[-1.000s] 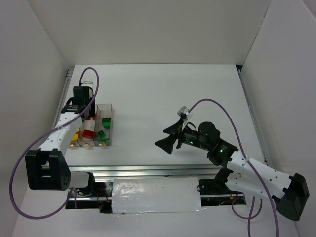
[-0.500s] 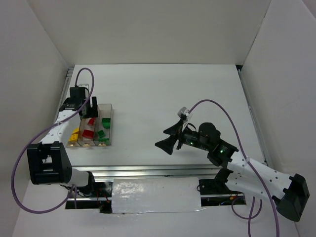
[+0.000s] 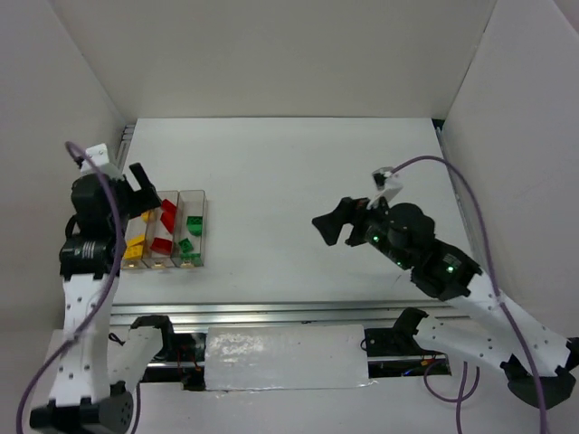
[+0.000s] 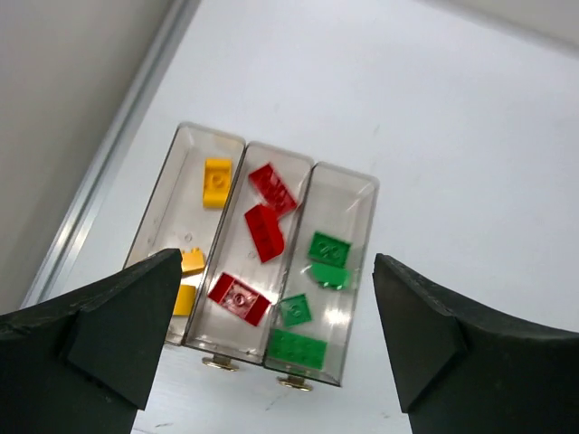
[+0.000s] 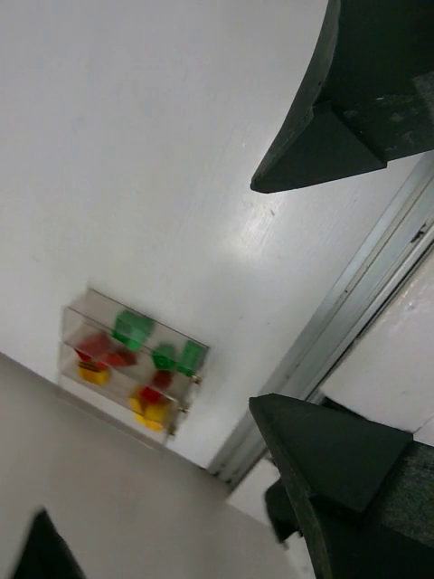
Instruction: Sort the legos into containers by color
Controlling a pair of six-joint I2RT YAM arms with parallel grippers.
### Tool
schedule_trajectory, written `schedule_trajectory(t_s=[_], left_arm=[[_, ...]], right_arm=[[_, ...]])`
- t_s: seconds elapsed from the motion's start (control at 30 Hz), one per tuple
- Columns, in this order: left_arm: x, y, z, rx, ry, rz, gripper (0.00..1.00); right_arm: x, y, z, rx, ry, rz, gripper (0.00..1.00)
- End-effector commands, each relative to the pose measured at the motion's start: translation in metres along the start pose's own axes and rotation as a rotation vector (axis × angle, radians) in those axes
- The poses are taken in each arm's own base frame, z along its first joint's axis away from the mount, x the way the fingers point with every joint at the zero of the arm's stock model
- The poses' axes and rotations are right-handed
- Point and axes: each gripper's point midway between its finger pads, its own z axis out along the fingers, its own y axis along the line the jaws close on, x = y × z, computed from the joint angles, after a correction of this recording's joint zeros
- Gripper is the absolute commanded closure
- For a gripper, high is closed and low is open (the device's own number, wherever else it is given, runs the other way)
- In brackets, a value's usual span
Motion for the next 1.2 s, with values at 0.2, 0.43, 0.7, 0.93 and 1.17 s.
schedule_trajectory(t_s=[0.2,0.43,0.7,0.93,1.17], left_arm=[[-0.014,0.012,-0.148,0.109,-0.229,-0.104,0.00],[0.027,0.041,-0.163,0.015,-0.226,-0.189,0.00],[0.037,0.051,-0.181,0.004,-0.219,-0.250,0.00],[0.047,0.030,-0.171,0.114,-0.187,-0.212,0.00],[0.046,0.027,-0.169,0.131,-0.188,-0.196,0.01]], right_arm=[[-0.077,-0.061,-0.133,0.440,-0.177,0.095,0.00],[-0.086,-0.075,-0.197,0.445,-0.242,0.046,0.00],[-0.075,-0.086,-0.255,0.351,-0.334,0.091,0.00],[-0.071,-0.089,-0.259,0.349,-0.344,0.097,0.00],[-0.074,-0.090,-0.255,0.360,-0.356,0.096,0.00]])
